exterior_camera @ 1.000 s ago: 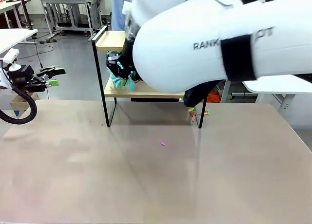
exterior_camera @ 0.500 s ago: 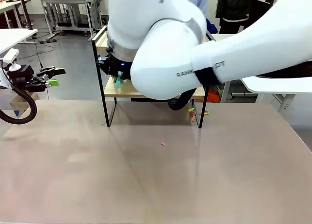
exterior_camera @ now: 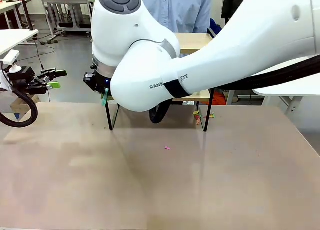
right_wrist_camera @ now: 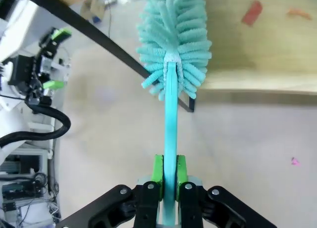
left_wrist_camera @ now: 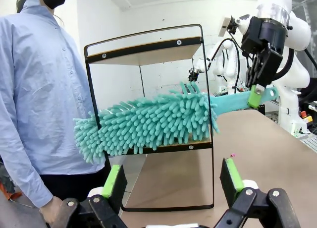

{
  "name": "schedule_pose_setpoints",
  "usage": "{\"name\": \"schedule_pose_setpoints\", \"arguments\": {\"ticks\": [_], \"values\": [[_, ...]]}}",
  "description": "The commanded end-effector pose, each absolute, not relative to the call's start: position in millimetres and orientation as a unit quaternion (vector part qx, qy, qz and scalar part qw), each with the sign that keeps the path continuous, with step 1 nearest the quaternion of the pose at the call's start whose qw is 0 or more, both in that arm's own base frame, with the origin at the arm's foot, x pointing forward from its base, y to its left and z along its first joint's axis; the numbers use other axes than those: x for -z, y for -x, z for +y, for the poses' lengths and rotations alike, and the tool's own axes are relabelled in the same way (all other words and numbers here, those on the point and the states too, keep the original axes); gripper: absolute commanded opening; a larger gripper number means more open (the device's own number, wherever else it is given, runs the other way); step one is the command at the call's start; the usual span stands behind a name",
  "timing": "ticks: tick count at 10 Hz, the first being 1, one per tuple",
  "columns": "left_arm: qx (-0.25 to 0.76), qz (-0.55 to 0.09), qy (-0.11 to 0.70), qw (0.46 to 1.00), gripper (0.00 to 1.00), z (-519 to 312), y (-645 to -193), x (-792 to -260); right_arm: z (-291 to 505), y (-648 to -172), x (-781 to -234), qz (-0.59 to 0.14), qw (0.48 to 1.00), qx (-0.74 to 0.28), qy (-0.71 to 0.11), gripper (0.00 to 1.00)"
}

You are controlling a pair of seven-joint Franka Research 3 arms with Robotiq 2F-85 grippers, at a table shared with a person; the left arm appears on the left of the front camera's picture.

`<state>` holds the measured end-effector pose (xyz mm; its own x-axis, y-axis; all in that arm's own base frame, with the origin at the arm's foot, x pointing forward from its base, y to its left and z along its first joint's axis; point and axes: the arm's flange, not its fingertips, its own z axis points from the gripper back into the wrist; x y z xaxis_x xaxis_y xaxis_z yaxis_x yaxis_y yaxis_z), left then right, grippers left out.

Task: Clean the shelf.
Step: Clean the specific section of the Shelf indicated by the human with the Duster.

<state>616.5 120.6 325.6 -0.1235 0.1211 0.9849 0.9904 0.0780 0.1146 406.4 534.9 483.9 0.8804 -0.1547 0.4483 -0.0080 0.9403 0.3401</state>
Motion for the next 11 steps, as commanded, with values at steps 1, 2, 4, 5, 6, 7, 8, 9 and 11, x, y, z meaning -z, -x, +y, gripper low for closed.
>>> {"name": "schedule_pose_setpoints", "arguments": {"ticks": [1, 2, 4, 5, 6, 7, 8, 9, 11], "values": [[0.487, -0.576, 0.477, 0.452, 1.0, 119.4, -613.5, -327.8, 531.1, -406.3, -489.9, -0.261, 0.951, 0.032, -0.164, 0.13], [0.487, -0.576, 0.477, 0.452, 1.0, 119.4, -613.5, -327.8, 531.1, -406.3, -489.9, -0.261, 0.951, 0.032, -0.164, 0.13], [0.487, -0.576, 0.477, 0.452, 1.0, 119.4, -613.5, -327.8, 531.1, -406.3, -489.9, -0.261, 0.951, 0.032, -0.164, 0.13], [0.487, -0.576, 0.477, 0.452, 1.0, 119.4, -613.5, -327.8, 532.8, -408.5, -486.3, -0.248, 0.954, 0.04, -0.165, 0.13], [0.487, -0.576, 0.477, 0.452, 1.0, 119.4, -613.5, -327.8, 502.0, -404.6, -485.0, -0.24, 0.956, 0.038, -0.163, 0.13], [0.487, -0.576, 0.477, 0.452, 1.0, 119.4, -613.5, -327.8, 472.1, -401.2, -482.0, -0.228, 0.959, 0.042, -0.162, 0.13], [0.487, -0.576, 0.477, 0.452, 1.0, 119.4, -613.5, -327.8, 445.8, -397.7, -478.1, -0.222, 0.961, 0.051, -0.156, 0.13], [0.487, -0.576, 0.477, 0.452, 1.0, 119.4, -613.5, -327.8, 418.6, -393.5, -473.1, -0.212, 0.964, 0.053, -0.154, 0.13], [0.487, -0.576, 0.477, 0.452, 1.0, 119.4, -613.5, -327.8, 369.3, -381.5, -470.6, -0.211, 0.962, 0.07, -0.159, 0.13]]}}
